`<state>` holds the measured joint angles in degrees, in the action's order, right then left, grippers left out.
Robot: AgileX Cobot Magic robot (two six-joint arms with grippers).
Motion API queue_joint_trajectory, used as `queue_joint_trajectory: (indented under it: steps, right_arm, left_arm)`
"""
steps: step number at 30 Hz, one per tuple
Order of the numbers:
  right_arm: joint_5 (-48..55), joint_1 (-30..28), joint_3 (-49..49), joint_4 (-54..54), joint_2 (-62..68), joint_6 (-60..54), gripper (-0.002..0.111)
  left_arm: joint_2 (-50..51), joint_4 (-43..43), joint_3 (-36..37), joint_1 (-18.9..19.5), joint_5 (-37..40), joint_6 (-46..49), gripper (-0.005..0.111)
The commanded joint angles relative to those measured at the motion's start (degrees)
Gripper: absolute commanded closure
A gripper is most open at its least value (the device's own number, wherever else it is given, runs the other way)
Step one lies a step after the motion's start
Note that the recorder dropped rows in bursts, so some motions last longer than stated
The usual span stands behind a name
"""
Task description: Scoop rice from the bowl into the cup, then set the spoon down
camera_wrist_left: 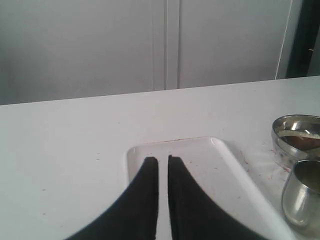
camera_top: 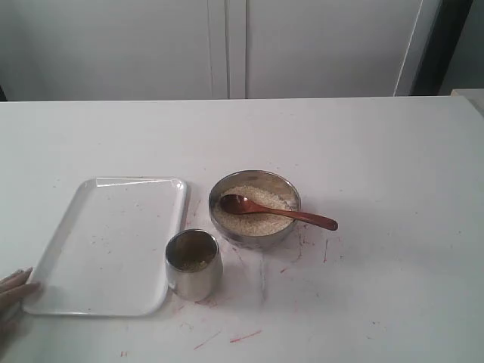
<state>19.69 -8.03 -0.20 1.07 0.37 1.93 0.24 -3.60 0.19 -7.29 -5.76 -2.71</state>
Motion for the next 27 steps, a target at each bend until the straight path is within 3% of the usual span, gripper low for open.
queue_joint_trajectory:
  steps: [1,27]
  right_arm:
    - [0.0,0.1,0.2,-0.7,-0.4,0.2,0.108]
    - [0.0,0.3,0.2,-1.4,-0.4,-0.3,0.108]
  left_arm:
    - [-0.2,-0.2,-0.2,-0.1,-0.2,-0.1,0.092]
    - [-0.2,-0.2,-0.2,-0.1,-0.2,-0.1,0.092]
